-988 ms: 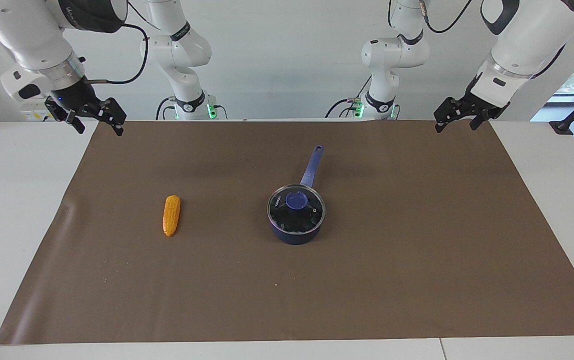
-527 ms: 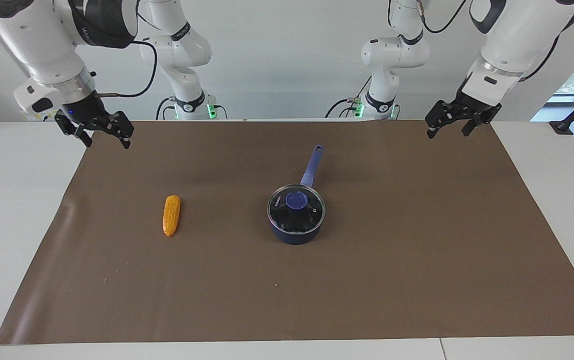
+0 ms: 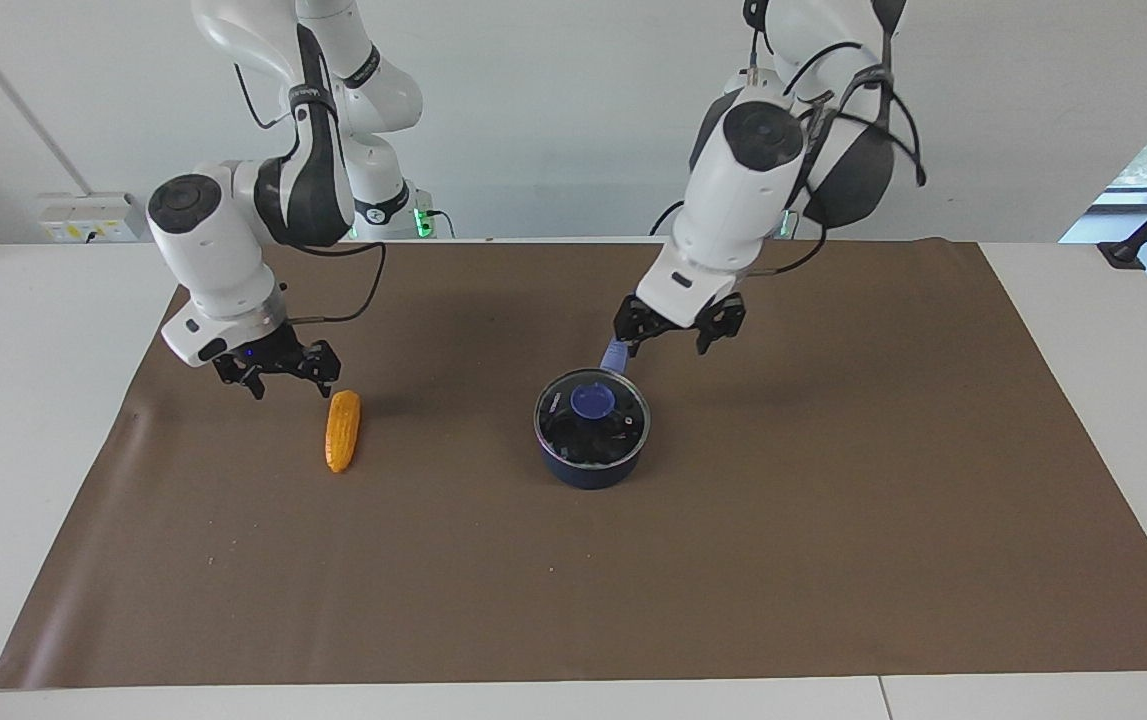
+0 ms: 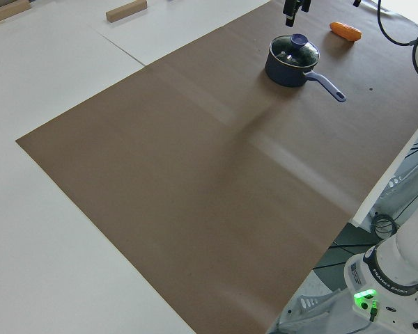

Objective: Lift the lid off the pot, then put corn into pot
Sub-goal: 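Grasp the lid knob with the left gripper while the right gripper grasps the corn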

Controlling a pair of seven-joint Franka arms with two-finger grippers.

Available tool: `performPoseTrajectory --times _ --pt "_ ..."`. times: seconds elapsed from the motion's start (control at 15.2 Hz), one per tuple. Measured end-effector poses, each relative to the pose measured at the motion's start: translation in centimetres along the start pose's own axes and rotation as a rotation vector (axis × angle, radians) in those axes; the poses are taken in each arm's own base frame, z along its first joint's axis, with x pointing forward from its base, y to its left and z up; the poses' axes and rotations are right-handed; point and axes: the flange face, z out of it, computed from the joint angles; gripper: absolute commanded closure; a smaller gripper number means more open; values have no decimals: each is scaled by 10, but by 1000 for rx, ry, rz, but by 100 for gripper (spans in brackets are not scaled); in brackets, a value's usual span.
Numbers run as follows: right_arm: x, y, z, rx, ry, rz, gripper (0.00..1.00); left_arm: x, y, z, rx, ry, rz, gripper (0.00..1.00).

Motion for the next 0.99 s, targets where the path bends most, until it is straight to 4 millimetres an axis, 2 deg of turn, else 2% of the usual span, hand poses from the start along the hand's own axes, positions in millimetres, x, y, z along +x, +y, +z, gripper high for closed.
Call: performPoseTrajectory --times 0.13,0.26,0.46,0.66,0.72,0.79,0.86,0.92,0.99 --pt "-3 -7 27 -1 -9 1 0 3 30 37 14 -5 28 0" --pt "-4 -17 40 -1 -22 -9 0 2 47 58 40 -5 54 0" --pt "-3 -30 57 -3 -31 -26 8 4 51 64 72 17 72 0" --pt "-3 -32 68 -4 -44 -29 19 -1 57 65 92 26 90 0" --pt "-3 -32 71 -4 -48 -29 25 -2 59 67 94 27 94 0" --pt "-4 -32 72 -4 -51 -29 36 -3 60 68 93 28 96 0" --pt "-4 -32 73 -5 -53 -29 52 -2 60 69 90 33 96 0" --pt "-5 -32 73 -5 -55 -29 75 0 60 71 87 39 94 0" --pt "-5 -32 73 -5 -57 -29 93 1 59 73 84 44 93 0"
